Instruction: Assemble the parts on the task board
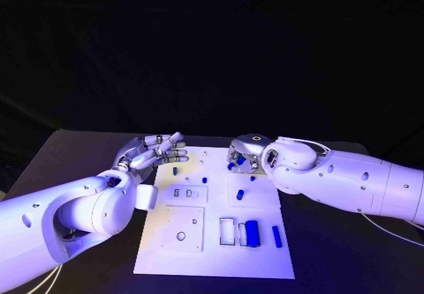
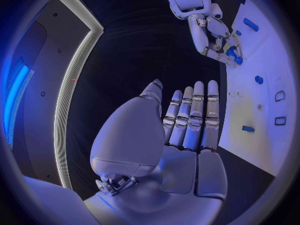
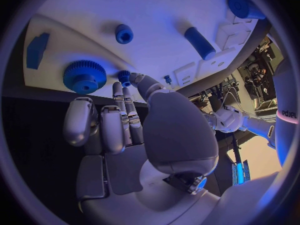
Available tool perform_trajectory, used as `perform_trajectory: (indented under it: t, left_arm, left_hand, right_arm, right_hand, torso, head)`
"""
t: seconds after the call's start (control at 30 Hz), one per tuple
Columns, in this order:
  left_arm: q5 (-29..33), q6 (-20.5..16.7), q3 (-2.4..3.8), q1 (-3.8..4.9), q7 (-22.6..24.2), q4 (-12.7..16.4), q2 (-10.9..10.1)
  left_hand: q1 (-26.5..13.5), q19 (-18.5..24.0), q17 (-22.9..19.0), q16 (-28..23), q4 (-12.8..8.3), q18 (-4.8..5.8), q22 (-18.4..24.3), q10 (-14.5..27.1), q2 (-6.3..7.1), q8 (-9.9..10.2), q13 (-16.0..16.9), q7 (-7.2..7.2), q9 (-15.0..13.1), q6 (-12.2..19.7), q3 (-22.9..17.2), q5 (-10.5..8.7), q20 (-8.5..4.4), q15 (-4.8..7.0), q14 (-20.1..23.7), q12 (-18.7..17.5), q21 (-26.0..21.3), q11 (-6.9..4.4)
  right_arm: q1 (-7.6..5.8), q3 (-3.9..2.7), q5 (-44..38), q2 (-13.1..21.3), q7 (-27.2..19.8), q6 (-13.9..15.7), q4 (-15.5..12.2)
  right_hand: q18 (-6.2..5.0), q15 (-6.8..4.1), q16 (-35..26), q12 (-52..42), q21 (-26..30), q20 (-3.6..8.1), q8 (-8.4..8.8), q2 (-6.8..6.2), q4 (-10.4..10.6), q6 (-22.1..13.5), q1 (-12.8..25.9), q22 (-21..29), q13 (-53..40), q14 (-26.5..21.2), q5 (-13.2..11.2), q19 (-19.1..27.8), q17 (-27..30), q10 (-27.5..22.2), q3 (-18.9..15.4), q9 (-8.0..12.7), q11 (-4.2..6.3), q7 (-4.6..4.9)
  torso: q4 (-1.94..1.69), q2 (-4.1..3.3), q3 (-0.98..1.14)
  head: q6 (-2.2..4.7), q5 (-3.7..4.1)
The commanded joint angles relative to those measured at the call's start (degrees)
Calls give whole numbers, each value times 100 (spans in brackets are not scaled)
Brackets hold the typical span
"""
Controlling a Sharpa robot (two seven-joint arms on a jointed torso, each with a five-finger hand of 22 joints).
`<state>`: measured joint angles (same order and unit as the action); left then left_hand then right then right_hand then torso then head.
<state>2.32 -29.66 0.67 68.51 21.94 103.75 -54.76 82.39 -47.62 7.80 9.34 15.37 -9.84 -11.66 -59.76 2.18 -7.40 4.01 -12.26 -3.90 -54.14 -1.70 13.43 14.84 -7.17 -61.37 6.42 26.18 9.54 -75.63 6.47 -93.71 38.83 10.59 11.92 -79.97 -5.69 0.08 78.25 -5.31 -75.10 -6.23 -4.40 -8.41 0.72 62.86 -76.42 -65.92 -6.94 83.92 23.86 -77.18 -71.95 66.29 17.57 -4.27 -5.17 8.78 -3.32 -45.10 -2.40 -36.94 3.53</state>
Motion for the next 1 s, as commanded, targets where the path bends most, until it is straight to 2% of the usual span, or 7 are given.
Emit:
perform_trajectory:
  t: [0.03, 0.33, 0.63, 0.73, 0.9, 1.0]
  left_arm:
    - [-29, 95, 6, 16, 21, 21, 1]
    - [-29, 91, 7, 21, 17, 26, -6]
    - [-29, 90, 7, 26, -5, 29, -14]
    - [-29, 86, 7, 27, -15, 25, -14]
    - [-29, 84, 7, 28, -22, 19, -16]
    - [-29, 84, 7, 28, -22, 16, -18]
  left_hand:
    - [35, -33, 7, -23, 2, -65, -7, -10, 34, 35, -7, -33, 7, 1, 9, -24, -21, -12, 17, -47, 25, 12]
    - [35, -35, 9, -30, 2, -65, -10, -6, 35, 42, -8, -39, 8, 5, 10, -23, -23, -15, 19, -55, 32, 17]
    - [32, -30, 13, -53, 6, -63, -18, 11, 34, 64, -10, -58, 10, 21, 12, -24, -26, -26, 30, -81, 47, 32]
    - [25, -20, 16, -69, 12, -60, -21, 23, 36, 79, -11, -73, 11, 33, 16, -24, -27, -34, 37, -99, 54, 43]
    - [24, -18, 17, -72, 12, -59, -21, 25, 37, 82, -11, -76, 11, 35, 16, -24, -26, -36, 39, -102, 56, 45]
    - [24, -18, 17, -72, 12, -59, -21, 25, 37, 82, -11, -76, 11, 35, 16, -24, -26, -36, 39, -102, 56, 45]
  right_arm:
    - [6, 2, -82, -8, 13, -159, 13]
    - [8, 3, -82, -21, 12, -198, 38]
    - [9, 3, -83, -37, 66, -96, 41]
    - [9, 3, -91, -29, 92, 18, 17]
    - [10, 0, -102, 35, 99, 365, -117]
    - [7, -6, -106, 67, 108, 577, -203]
  right_hand:
    - [103, 27, 41, 16, -37, -5, 6, -40, -7, 31, -26, -18, 8, 320, -8, -38, -11, 42, 42, -11, 12, -3]
    - [107, 19, 83, 10, -81, -6, -15, -14, 14, 88, -42, -83, 15, 313, -50, -39, -38, 105, 112, -21, 25, -17]
    - [129, -23, 167, -26, -194, 21, -81, 100, 72, 238, -65, -259, 11, 315, -245, -88, -114, 269, 247, -59, 83, -79]
    - [142, -50, 202, -59, -248, 39, -125, 151, 78, 325, -97, -345, -3, 320, -314, -123, -151, 366, 305, -88, 121, -119]
    - [187, -76, 199, -76, -397, 63, -155, 180, 84, 385, -119, -584, -15, 312, -351, -249, -124, 439, 355, -115, 151, -149]
    - [186, -82, 200, -74, -398, 70, -163, 184, 79, 400, -133, -584, -16, 310, -363, -246, -119, 449, 374, -124, 158, -156]
  torso:
    - [2, -28, 1]
    - [-10, -60, -4]
    - [-15, -84, -8]
    - [-18, -86, -10]
    - [-17, -96, -7]
    - [-12, -95, -13]
  head:
    - [7, -10]
    - [25, 3]
    - [30, 14]
    - [27, 5]
    - [40, -3]
    - [54, -8]
